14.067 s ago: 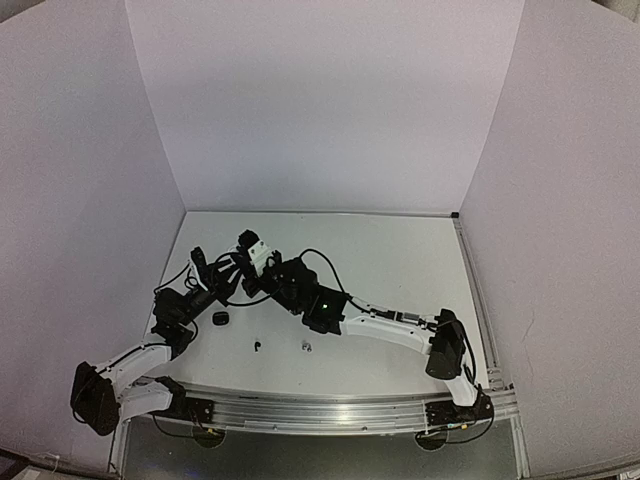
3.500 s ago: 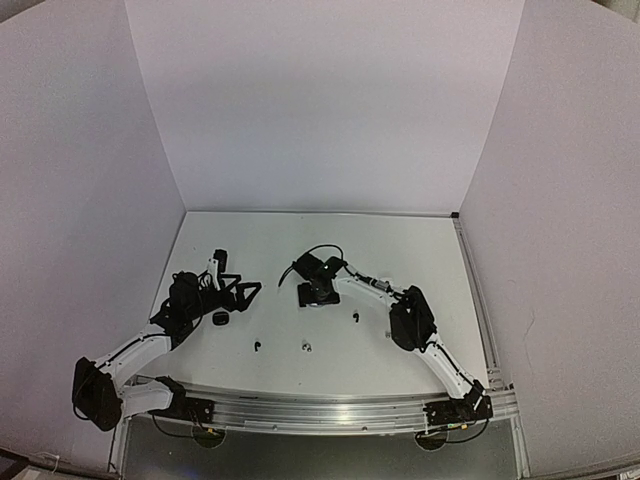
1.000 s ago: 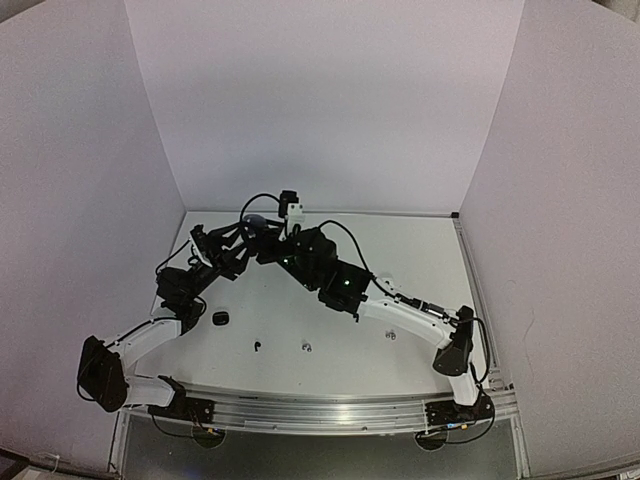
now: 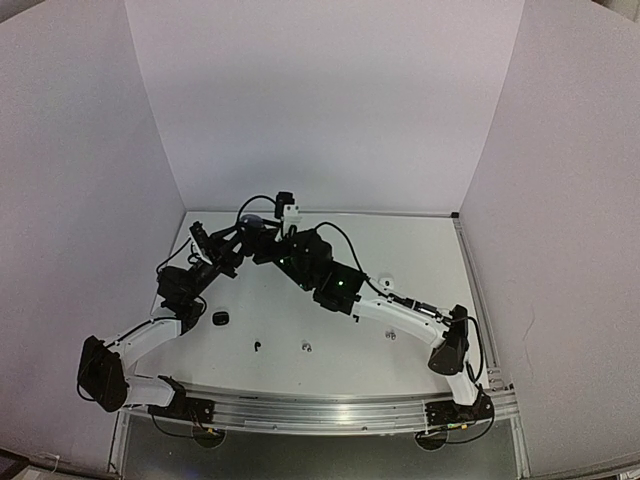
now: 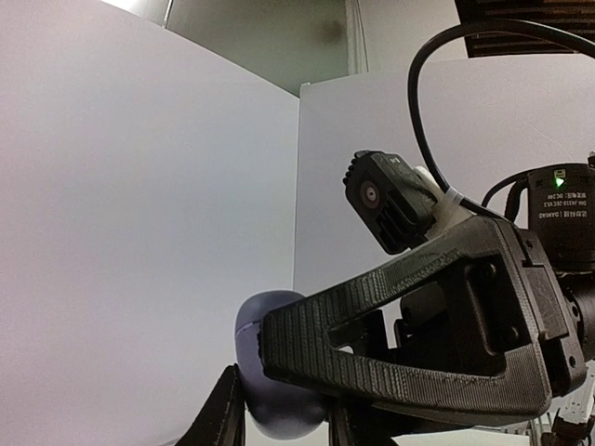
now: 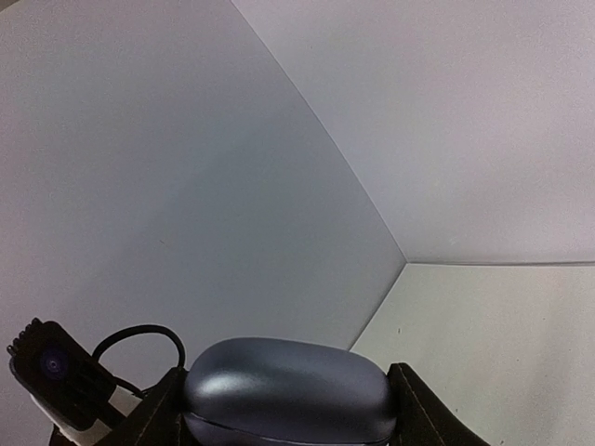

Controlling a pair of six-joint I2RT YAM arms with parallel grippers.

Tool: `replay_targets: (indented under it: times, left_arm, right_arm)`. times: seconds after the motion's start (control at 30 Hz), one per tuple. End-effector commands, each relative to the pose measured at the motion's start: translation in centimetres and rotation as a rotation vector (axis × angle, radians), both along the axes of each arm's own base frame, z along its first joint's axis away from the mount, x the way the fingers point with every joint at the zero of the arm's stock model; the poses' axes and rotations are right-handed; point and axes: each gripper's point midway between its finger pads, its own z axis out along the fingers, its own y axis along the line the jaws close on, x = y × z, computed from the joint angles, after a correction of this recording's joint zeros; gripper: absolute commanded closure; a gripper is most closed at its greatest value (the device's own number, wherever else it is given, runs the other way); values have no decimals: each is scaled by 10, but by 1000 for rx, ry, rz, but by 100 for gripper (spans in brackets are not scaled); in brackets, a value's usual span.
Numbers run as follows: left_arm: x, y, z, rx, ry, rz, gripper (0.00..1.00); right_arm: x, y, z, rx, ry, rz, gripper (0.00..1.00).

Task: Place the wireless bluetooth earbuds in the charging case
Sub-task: Pass from the right arm to the left

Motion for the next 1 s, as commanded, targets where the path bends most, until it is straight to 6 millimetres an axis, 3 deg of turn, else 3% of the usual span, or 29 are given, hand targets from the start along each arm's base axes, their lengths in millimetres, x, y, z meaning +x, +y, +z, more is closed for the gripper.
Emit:
replay_targets:
  times: [0.0, 0.33, 0.43, 0.67, 0.97]
  left_arm:
    - [-16, 4, 22, -51, -27, -40, 100]
    - [-16, 5, 21, -47, -15, -37, 100]
    - [-12, 7, 20, -55, 24, -26, 100]
    - [-18, 3, 15, -67, 100, -117, 100]
    - [-37, -11, 13, -34, 129, -289, 100]
  right_arm:
    - [-9, 4, 5, -29, -48, 46, 30]
    - [-11, -1, 20, -4, -75, 66, 17]
    - [-12, -8, 27, -18, -100, 80, 12]
    - [-24, -27, 32, -77, -161, 191, 10]
    - [-68, -52, 26, -137, -239, 526, 7]
